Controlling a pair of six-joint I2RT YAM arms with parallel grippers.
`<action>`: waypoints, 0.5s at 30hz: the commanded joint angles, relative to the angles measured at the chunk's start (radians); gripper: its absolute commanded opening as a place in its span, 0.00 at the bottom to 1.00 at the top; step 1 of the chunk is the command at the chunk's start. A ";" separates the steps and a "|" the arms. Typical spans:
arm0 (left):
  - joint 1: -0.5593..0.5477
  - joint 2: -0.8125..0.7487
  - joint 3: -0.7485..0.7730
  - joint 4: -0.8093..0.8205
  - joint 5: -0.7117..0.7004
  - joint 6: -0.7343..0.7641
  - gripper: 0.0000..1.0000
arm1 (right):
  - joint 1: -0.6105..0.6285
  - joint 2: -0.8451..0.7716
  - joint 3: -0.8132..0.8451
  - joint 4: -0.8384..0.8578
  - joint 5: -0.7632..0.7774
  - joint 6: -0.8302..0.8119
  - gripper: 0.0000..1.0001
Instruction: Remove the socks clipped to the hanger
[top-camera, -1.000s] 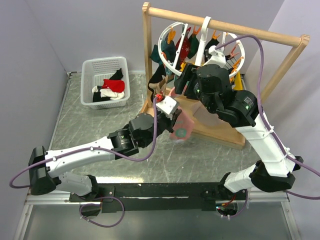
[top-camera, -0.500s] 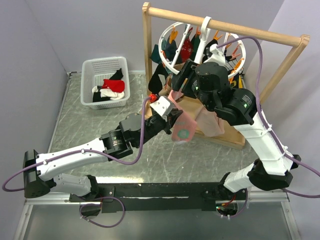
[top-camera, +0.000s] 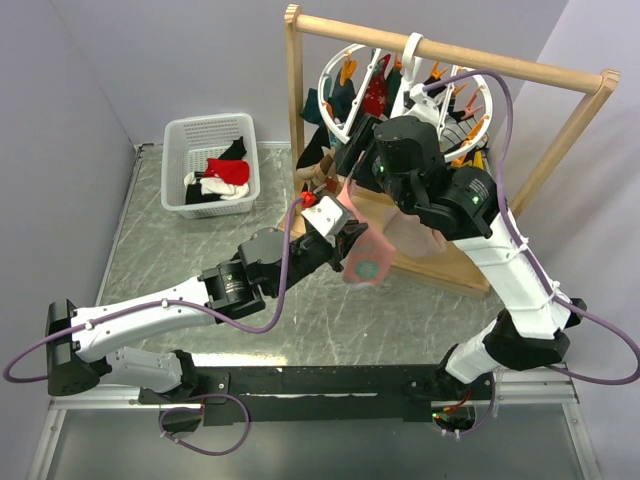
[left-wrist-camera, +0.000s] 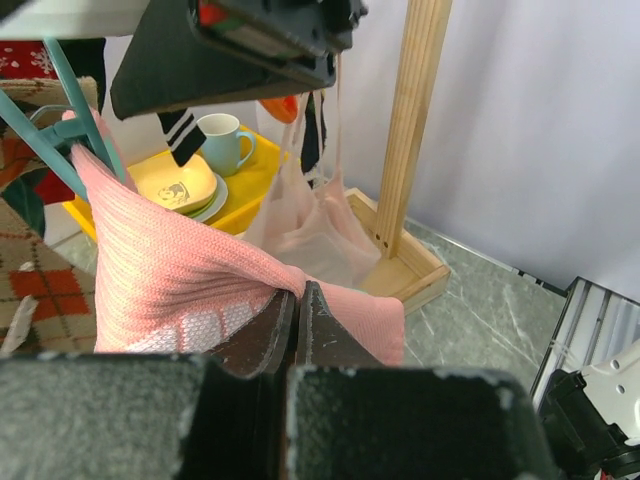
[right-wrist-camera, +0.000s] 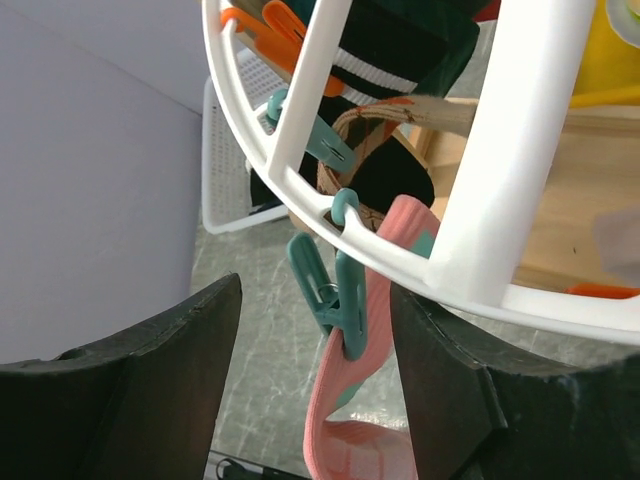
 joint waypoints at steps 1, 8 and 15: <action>-0.012 -0.032 0.037 0.032 0.019 0.023 0.01 | 0.005 0.016 0.022 -0.030 0.085 0.008 0.67; -0.025 -0.032 0.035 0.035 0.031 0.026 0.01 | 0.005 0.018 -0.009 0.016 0.168 -0.052 0.52; -0.032 -0.024 0.035 0.028 0.030 0.026 0.01 | 0.022 0.016 -0.024 0.044 0.252 -0.106 0.36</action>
